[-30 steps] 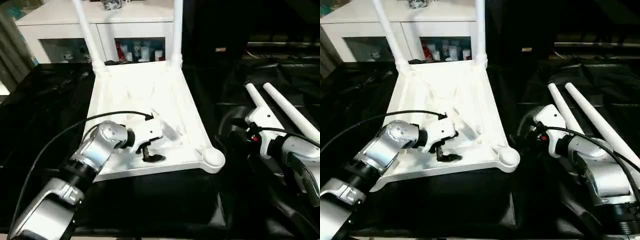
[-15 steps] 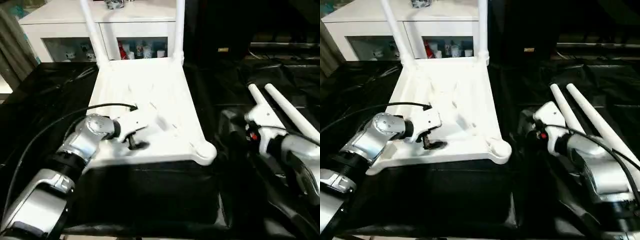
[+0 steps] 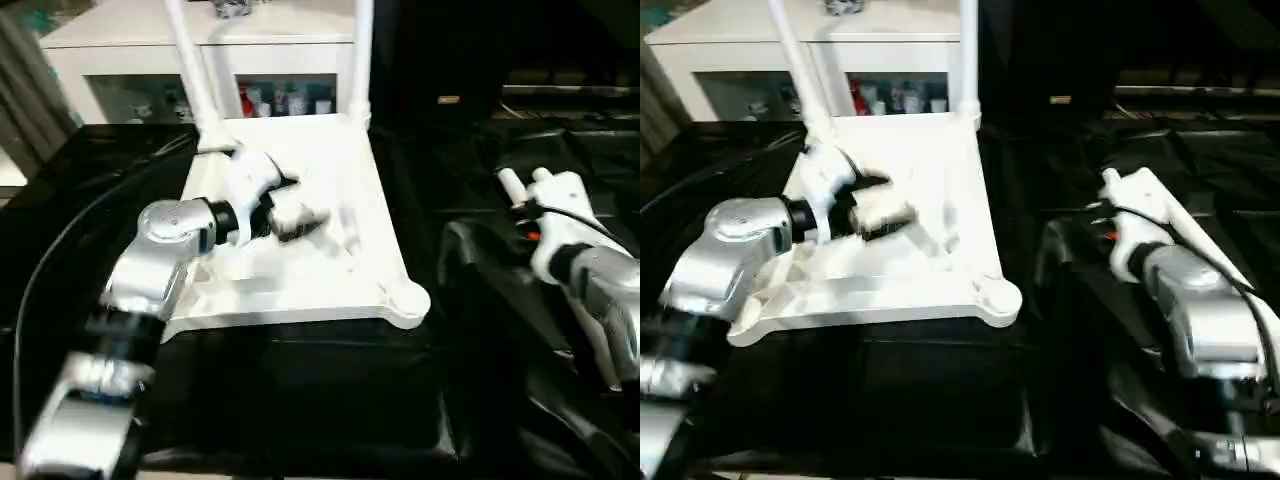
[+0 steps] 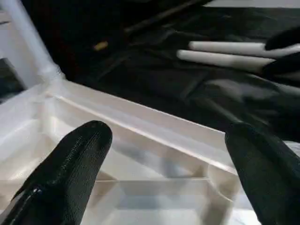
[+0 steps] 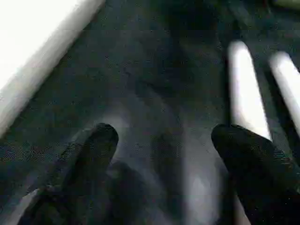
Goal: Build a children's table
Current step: Pick table leg
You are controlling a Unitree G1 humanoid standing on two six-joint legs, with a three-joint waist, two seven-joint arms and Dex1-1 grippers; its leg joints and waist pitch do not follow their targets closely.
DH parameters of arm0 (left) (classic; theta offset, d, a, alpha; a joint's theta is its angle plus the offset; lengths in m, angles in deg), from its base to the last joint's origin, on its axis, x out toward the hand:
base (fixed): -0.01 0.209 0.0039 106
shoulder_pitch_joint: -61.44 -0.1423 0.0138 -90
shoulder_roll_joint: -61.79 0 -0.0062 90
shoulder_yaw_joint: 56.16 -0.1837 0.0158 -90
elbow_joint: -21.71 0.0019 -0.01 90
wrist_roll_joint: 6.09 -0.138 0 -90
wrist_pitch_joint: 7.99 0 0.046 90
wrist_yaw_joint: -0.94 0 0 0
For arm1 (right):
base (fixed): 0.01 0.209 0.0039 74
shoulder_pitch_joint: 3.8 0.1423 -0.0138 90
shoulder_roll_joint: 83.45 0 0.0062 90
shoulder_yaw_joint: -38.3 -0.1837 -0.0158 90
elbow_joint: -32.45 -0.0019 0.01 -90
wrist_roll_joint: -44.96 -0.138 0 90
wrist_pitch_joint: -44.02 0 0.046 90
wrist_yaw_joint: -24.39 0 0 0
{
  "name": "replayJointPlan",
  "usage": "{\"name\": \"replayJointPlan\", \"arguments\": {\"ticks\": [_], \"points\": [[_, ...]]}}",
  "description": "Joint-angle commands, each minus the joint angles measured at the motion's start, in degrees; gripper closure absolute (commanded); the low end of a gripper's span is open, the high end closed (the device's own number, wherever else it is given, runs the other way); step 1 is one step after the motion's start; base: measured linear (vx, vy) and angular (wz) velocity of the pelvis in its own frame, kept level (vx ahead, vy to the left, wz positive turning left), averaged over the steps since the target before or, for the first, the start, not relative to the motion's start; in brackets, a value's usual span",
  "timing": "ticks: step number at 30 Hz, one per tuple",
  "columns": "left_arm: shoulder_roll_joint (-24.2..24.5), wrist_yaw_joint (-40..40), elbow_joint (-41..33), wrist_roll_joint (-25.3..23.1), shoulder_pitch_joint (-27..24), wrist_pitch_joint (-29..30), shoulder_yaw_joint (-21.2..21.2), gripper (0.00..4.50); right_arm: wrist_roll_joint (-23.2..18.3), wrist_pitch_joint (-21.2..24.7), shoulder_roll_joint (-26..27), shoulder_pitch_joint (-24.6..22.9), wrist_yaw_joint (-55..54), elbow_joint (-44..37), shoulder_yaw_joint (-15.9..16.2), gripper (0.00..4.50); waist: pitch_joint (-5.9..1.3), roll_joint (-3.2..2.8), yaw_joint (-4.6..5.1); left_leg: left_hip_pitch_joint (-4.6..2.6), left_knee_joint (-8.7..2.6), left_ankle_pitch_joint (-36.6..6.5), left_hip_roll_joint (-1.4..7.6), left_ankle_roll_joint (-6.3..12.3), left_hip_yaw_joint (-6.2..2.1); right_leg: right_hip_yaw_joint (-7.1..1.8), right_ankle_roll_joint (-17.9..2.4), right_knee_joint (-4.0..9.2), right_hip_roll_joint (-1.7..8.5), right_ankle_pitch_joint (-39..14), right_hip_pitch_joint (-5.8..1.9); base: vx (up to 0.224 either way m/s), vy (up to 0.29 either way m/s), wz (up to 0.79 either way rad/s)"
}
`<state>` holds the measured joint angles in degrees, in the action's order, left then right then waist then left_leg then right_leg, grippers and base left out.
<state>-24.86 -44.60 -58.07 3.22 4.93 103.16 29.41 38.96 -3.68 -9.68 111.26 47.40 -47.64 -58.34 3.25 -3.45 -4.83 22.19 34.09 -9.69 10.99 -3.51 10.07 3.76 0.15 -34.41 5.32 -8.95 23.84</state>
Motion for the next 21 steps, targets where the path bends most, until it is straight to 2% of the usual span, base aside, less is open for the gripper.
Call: {"name": "replayJointPlan", "arguments": {"ticks": [1,2,3,4,6,7,8,12,15,16,21], "points": [[0.90,-0.63,-2.92,-0.33,-1.13,1.77,-0.95,0.03,1.39,1.70,-0.97,1.63,-1.46,1.63,-0.23,0.53,-4.31,1.38,-0.13,-0.80,-3.29,-9.82,1.00,2.04,0.02,-1.75,-11.01,4.25,2.17,-17.54,-3.05,0.000,0.000,0.00],[1.36,-1.52,-6.76,-0.60,-3.18,3.39,-2.87,0.03,2.72,2.51,-2.30,3.68,-2.55,5.53,0.13,0.53,-4.33,1.38,-0.13,-0.76,-3.30,-9.86,0.98,1.89,-0.06,-1.78,-10.61,4.09,2.15,-17.81,-3.12,0.000,0.000,0.00],[1.43,-2.11,-10.50,-0.22,-5.08,5.43,-4.53,0.03,3.69,2.79,-3.68,5.97,-3.09,10.07,0.32,0.53,-4.25,1.88,-0.11,-0.78,-3.43,-9.77,1.20,1.72,-0.11,-1.68,-10.69,4.13,2.32,-18.55,-3.13,0.000,0.000,0.00],[1.46,-2.18,-12.24,0.43,-5.85,6.61,-5.16,0.03,3.97,2.79,-4.22,7.00,-3.11,12.15,0.36,0.53,-4.31,1.78,-0.19,-1.05,-3.28,-9.89,1.20,1.75,0.01,-1.78,-10.97,4.13,2.28,-18.36,-2.94,0.000,0.000,0.00],[1.57,-2.30,-13.28,0.85,-6.30,7.26,-5.59,0.03,4.08,2.39,-4.52,7.74,-3.25,13.66,0.17,0.53,-4.10,1.80,-0.23,-0.69,-3.21,-9.87,1.00,1.89,0.14,-1.77,-11.05,4.13,2.14,-18.24,-3.03,0.000,0.000,0.00],[1.64,-2.29,-13.97,1.06,-6.61,7.71,-5.91,0.03,4.15,2.14,-4.74,8.30,-3.42,14.78,-0.01,0.53,-4.13,1.75,-0.34,-0.82,-3.15,-10.12,0.98,1.93,0.20,-1.79,-10.79,4.23,2.11,-18.54,-2.91,0.000,0.000,0.00],[1.71,-1.99,-14.63,1.14,-6.82,8.37,-6.26,0.03,4.16,2.28,-4.98,8.92,-3.46,15.99,-0.21,0.53,-4.07,2.15,-0.20,-0.69,-3.17,-10.57,0.87,1.99,0.24,-1.73,-10.30,4.34,2.01,-19.11,-3.00,0.000,0.000,0.00],[2.45,-3.05,-16.95,1.59,-7.43,10.29,-7.78,0.03,4.69,1.97,-6.38,10.63,-3.43,20.77,-0.11,0.53,-4.15,2.19,-0.28,-0.75,-3.08,-10.56,0.84,1.77,0.18,-1.68,-10.06,4.26,2.03,-19.31,-3.06,0.000,0.000,0.00],[3.07,-4.32,-19.87,2.57,-7.75,13.15,-8.73,0.03,3.56,4.48,-6.91,12.56,-0.49,26.07,-0.03,0.53,-4.28,2.11,-0.18,-0.66,-3.02,-10.17,0.85,1.86,0.10,-1.58,-10.80,3.91,1.94,-17.92,-3.16,0.000,0.000,0.00],[3.40,-4.85,-20.50,2.66,-7.83,13.56,-9.23,0.03,3.29,5.03,-7.03,12.76,0.64,27.46,0.21,0.53,-4.12,2.07,-0.16,-0.54,-3.02,-10.68,0.87,1.96,0.10,-1.52,-11.05,4.03,1.97,-18.21,-3.19,0.000,0.000,0.00],[4.00,-5.12,-22.02,3.14,-8.06,14.87,-10.29,0.03,1.80,6.48,-7.10,14.15,3.85,32.93,-0.26,0.53,-4.10,2.28,-0.22,-0.60,-2.77,-11.44,0.78,2.04,0.24,-1.51,-10.82,4.20,1.93,-19.94,-3.06,0.000,0.000,0.00]]}}
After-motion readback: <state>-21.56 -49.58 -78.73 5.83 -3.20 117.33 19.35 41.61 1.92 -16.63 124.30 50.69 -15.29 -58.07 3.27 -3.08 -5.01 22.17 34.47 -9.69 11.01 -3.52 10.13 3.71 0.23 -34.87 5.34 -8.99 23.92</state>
